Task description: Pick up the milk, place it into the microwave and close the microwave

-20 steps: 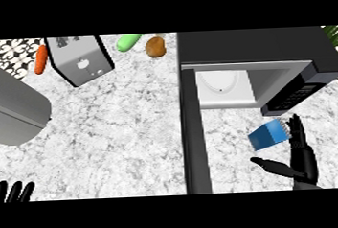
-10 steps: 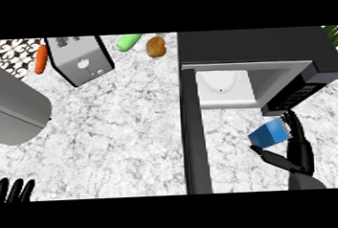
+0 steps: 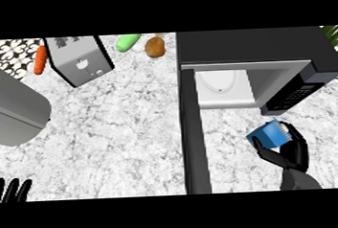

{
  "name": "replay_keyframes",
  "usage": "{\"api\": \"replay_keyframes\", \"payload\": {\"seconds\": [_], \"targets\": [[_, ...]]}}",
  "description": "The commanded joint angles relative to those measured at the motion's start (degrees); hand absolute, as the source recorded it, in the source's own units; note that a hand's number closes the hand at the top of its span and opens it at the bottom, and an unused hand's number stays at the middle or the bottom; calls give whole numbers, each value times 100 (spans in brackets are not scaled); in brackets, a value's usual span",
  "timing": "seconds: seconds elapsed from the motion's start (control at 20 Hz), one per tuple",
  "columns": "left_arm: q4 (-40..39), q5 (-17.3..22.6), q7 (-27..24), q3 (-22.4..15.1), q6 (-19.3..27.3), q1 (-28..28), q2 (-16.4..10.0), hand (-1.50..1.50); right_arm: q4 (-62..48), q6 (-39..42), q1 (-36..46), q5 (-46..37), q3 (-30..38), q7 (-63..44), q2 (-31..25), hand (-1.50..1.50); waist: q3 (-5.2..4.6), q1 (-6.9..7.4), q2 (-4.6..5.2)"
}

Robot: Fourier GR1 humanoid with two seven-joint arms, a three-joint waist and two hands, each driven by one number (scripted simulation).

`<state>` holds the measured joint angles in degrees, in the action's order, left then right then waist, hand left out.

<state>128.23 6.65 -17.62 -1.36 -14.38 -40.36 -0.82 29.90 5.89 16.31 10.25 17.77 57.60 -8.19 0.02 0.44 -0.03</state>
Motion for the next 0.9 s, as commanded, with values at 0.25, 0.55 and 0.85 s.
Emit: {"api": "replay_keyframes", "payload": {"seconds": [0.25,0.55,0.85], "targets": [[-105,298,-257,393,-322,-199,-128,-150,305,1369,-219,78,-375,-170,-286,150,-4,-11,-15],[47,115,-64,213,-152,-174,16,-150,886,1862,-469,-54,-867,-352,-411,150,-3,-37,-16],[-345,296,-438,496,-408,-279,-22,-150,2991,1352,-1380,-111,-1566,-1356,18,150,-14,-87,-40]]}}
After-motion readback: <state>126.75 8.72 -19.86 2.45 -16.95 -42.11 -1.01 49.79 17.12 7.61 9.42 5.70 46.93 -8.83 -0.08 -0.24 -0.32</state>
